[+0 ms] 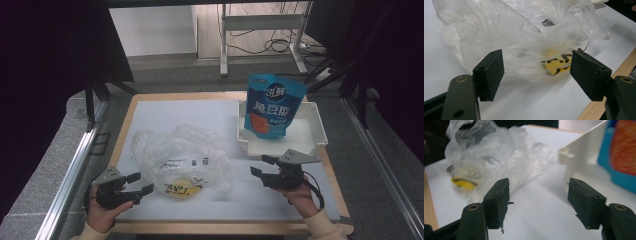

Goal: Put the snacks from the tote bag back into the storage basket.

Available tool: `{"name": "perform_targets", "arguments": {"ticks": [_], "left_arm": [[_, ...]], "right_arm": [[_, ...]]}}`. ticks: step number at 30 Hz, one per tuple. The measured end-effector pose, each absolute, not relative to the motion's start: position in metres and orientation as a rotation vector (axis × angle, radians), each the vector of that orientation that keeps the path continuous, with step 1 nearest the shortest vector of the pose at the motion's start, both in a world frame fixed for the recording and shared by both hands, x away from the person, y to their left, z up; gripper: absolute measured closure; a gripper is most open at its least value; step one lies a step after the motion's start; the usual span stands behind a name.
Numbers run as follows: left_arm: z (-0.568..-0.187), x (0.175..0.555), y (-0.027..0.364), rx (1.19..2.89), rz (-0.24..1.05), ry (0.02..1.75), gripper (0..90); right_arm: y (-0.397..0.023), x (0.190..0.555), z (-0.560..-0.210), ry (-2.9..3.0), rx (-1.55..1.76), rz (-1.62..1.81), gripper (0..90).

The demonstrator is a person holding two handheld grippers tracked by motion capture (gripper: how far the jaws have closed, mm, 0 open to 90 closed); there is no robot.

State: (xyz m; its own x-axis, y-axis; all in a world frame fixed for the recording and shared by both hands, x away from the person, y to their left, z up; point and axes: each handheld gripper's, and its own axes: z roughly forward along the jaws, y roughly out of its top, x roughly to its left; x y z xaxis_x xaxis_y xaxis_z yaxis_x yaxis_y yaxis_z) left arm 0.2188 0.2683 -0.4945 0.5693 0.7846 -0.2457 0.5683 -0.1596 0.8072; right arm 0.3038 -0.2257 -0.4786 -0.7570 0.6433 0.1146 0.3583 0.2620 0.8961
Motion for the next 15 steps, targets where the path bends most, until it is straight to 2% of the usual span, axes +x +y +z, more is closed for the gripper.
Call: {"name": "perform_targets", "arguments": {"ticks": [9,15], "left_arm": [[-0.495,0.219,0.268,1.849,0.283,1.101,27.6],[-0.495,0.219,0.268,1.848,0.284,1.101,27.6]], "right_arm": [[-0.2,0.29,-0.499,2.359,0.862,1.478,33.6],[-0.2,0.29,-0.5,2.36,0.869,1.48,33.5]]}}
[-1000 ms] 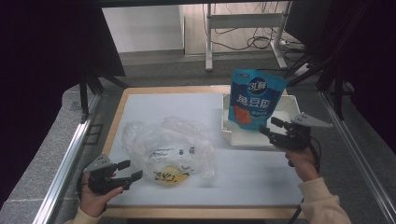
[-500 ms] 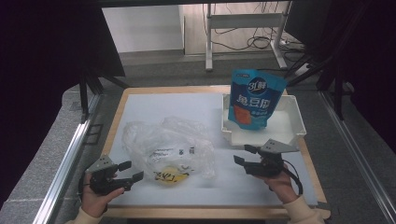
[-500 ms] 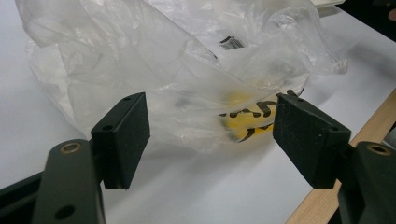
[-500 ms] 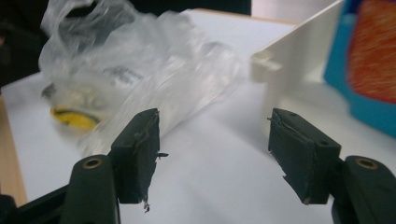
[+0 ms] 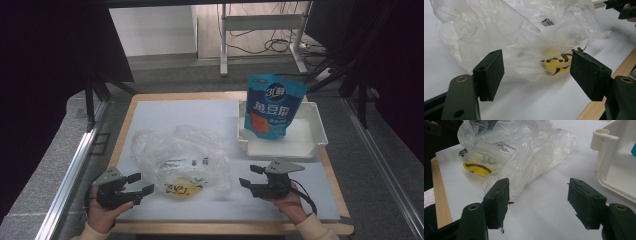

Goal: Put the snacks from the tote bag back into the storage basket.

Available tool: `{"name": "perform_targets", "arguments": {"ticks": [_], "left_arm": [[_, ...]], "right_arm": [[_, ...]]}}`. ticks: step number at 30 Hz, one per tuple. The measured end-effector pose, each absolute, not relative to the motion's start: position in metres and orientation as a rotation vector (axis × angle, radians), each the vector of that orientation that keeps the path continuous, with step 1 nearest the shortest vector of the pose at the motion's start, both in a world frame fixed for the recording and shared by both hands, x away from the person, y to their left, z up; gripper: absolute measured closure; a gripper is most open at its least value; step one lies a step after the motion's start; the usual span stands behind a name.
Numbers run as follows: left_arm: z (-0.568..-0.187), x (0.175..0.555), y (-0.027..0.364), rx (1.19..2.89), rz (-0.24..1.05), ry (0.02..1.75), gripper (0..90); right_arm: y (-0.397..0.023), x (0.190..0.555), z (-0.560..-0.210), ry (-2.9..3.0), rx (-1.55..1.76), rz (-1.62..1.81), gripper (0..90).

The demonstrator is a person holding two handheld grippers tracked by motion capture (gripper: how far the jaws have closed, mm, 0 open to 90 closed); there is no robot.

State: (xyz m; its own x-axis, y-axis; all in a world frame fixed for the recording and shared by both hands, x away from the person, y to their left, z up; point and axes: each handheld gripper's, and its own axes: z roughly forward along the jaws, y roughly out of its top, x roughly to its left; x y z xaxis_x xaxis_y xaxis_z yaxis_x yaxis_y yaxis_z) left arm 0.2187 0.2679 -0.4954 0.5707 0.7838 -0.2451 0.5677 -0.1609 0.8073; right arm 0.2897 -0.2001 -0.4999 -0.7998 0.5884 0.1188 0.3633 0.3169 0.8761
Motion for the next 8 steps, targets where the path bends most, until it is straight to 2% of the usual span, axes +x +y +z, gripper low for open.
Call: {"name": "perform_targets", "arguments": {"ticks": [8], "left_arm": [[-0.4963,0.219,0.2677,1.853,0.291,1.103,27.6]], "right_arm": [[-0.2021,0.2893,-0.4998,2.339,0.876,1.486,32.6]]}}
